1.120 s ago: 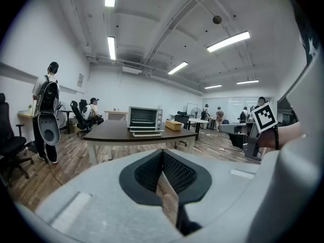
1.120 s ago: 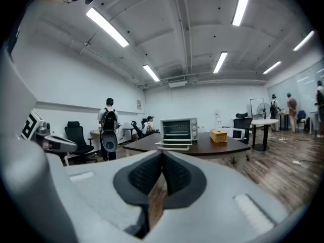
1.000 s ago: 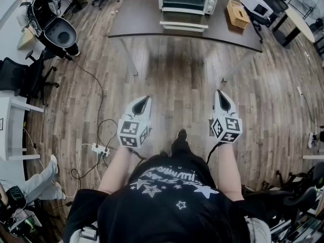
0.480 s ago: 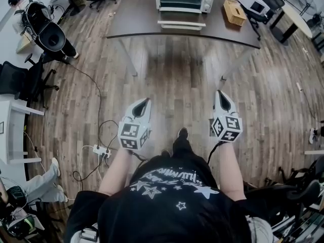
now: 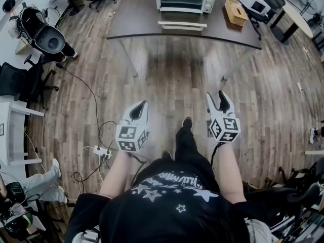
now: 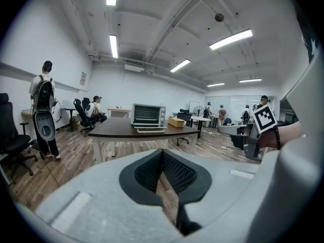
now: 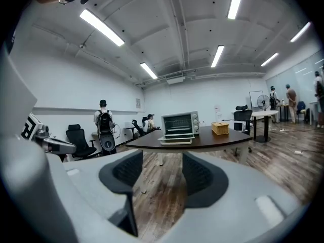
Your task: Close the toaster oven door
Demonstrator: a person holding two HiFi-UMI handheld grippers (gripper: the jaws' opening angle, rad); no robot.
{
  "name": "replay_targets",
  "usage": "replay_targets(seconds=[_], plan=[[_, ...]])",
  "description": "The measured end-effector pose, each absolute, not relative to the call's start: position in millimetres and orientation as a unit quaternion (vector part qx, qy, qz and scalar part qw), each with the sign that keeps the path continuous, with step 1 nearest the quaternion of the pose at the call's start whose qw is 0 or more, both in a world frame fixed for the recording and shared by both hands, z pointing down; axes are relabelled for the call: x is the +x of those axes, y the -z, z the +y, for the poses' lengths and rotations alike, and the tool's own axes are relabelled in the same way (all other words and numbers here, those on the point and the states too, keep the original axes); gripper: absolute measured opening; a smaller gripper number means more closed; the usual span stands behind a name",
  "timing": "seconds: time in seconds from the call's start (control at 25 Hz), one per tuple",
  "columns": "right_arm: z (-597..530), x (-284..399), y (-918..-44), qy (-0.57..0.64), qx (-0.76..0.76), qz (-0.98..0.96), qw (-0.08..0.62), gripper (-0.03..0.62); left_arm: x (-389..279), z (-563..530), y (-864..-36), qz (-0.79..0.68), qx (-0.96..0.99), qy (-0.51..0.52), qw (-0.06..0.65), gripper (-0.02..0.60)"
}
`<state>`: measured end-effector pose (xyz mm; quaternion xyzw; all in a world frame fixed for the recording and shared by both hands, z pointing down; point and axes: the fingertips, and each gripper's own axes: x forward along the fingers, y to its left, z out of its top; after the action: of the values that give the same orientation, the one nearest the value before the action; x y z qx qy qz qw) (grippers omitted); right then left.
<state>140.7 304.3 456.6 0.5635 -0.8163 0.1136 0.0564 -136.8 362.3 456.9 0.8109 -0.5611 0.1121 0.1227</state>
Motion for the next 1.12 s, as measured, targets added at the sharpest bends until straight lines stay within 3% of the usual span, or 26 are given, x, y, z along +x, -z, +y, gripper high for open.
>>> replay_targets(seconds=[0.2, 1.12], plan=[[267.0, 145.1, -466.6, -0.13, 0.56, -0.817, 0.05, 0.273, -138.2, 336.9, -473.9, -0.571, 0.8, -0.123, 0.141, 0.009], [-25.1, 187.6, -490.7, -0.175, 0.515, -0.838, 0.052, 0.273, -97.6, 72.2, -451.8, -0.628, 0.758, -0.132, 0.116, 0.009]])
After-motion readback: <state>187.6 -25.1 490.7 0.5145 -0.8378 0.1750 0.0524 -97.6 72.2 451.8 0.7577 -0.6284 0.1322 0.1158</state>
